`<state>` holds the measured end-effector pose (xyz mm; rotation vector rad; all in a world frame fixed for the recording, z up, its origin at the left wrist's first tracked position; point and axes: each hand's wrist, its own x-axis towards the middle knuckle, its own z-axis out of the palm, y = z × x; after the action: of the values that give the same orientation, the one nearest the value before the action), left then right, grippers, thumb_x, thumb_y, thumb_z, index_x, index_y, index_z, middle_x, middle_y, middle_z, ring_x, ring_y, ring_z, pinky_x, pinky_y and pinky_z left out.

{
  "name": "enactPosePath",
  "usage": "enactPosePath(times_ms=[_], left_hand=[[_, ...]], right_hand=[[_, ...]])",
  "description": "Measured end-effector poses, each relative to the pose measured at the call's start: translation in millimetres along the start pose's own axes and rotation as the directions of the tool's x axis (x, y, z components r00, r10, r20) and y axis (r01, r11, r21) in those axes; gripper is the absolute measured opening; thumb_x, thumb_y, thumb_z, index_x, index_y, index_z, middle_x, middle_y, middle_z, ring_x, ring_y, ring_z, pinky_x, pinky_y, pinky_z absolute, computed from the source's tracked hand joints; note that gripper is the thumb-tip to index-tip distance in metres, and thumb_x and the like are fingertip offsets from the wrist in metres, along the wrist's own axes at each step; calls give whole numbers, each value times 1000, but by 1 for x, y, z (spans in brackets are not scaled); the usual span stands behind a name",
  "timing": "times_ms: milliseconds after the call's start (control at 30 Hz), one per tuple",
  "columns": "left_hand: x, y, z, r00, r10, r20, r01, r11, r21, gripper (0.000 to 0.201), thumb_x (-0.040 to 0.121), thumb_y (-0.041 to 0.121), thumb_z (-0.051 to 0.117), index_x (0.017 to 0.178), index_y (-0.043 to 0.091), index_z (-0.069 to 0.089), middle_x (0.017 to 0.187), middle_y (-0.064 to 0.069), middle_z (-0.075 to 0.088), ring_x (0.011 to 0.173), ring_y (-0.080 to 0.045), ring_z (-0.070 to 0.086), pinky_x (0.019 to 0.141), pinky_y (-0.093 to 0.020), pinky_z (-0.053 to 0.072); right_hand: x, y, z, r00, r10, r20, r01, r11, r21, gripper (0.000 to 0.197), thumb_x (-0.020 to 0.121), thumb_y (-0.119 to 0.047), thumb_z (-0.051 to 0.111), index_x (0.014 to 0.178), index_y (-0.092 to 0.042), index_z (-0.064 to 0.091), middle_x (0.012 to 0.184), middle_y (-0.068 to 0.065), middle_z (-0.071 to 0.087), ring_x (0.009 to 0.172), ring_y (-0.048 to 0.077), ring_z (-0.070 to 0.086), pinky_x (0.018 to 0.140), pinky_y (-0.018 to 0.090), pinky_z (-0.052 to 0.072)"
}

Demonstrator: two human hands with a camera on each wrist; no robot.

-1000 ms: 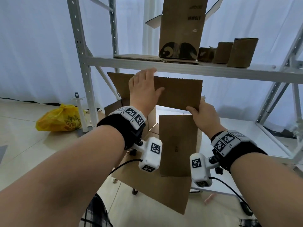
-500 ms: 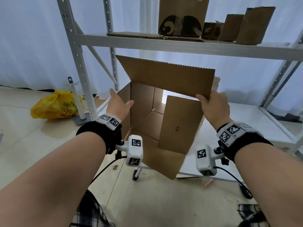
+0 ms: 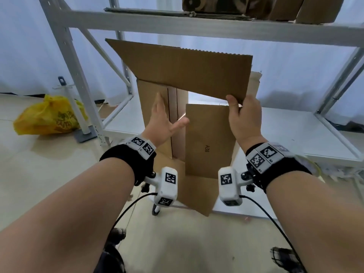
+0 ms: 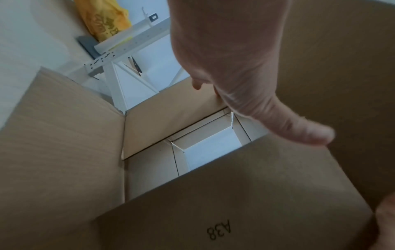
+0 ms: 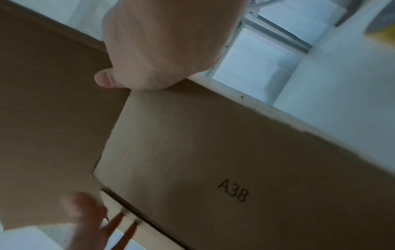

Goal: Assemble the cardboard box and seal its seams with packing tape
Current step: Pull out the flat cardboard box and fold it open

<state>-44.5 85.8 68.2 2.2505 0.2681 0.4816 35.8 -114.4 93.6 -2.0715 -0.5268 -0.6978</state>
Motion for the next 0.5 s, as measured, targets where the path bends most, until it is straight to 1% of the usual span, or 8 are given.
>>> enactPosePath(times_ms=[67, 133, 233, 300, 333, 400, 467, 500], left_hand=[[1, 1, 6, 1000, -26, 11, 25, 996, 83, 129, 68, 62, 68, 148, 7, -16, 158, -8, -13, 146, -18, -7, 116, -35, 5], [1, 4, 13, 996, -79, -32, 82, 989, 121, 129, 68, 61, 70, 148, 6, -16, 158, -8, -15, 146, -20, -8, 117, -35, 5], [5, 7, 21, 989, -138, -60, 140, 990, 31, 128, 70, 60, 70, 148, 5, -16, 159, -8, -11, 147, -21, -2, 120, -43, 8], [9, 9, 26, 987, -141, -77, 141, 990, -10, 125, 72, 59, 69, 148, 5, -15, 159, -8, -8, 147, -21, 0, 119, -45, 10], [12, 10, 28, 986, -140, -96, 138, 990, -22, 122, 74, 59, 67, 148, 5, -14, 159, -8, -8, 147, -21, 0, 119, -45, 10], [16, 12, 31, 981, -145, -132, 143, 989, -24, 118, 77, 60, 63, 148, 5, -13, 159, -8, -8, 147, -20, -2, 119, -45, 9], [19, 12, 32, 982, -143, -123, 143, 990, -6, 114, 79, 62, 58, 149, 6, -13, 159, -7, -11, 147, -20, -4, 119, -45, 7], [21, 12, 32, 986, -134, -103, 135, 991, 4, 113, 80, 63, 56, 149, 7, -13, 159, -7, -12, 147, -19, -4, 119, -44, 5]], right_hand=[[4, 0, 6, 999, 5, -36, -4, 1000, 21, 45, 95, -40, 46, 98, 4, 58, 96, 18, 61, 96, 36, 51, 81, 34, 36], [6, -1, 11, 999, 8, -53, -6, 999, 39, 44, 95, -40, 46, 99, 3, 56, 97, 17, 61, 99, 36, 49, 84, 39, 38], [8, -3, 14, 999, -15, -42, 18, 998, 58, 41, 96, -41, 45, 104, -2, 57, 98, 13, 60, 99, 33, 47, 86, 42, 41], [11, -8, 11, 993, -111, -51, 114, 991, 74, 42, 96, -40, 44, 105, -2, 58, 96, 13, 61, 95, 32, 49, 84, 43, 43], [13, -11, 8, 982, -175, -64, 181, 979, 95, 42, 96, -38, 45, 104, 1, 59, 93, 14, 62, 91, 32, 51, 81, 41, 44], [15, -20, 2, 958, -269, -102, 282, 948, 150, 40, 96, -32, 46, 101, 5, 60, 86, 16, 64, 79, 29, 56, 71, 32, 45], [16, -25, -3, 941, -303, -149, 328, 926, 185, 39, 96, -29, 46, 97, 6, 60, 77, 14, 63, 67, 19, 50, 63, 22, 40], [16, -26, -5, 938, -305, -165, 335, 920, 203, 37, 96, -27, 46, 96, 6, 60, 75, 11, 61, 66, 12, 46, 61, 17, 38]])
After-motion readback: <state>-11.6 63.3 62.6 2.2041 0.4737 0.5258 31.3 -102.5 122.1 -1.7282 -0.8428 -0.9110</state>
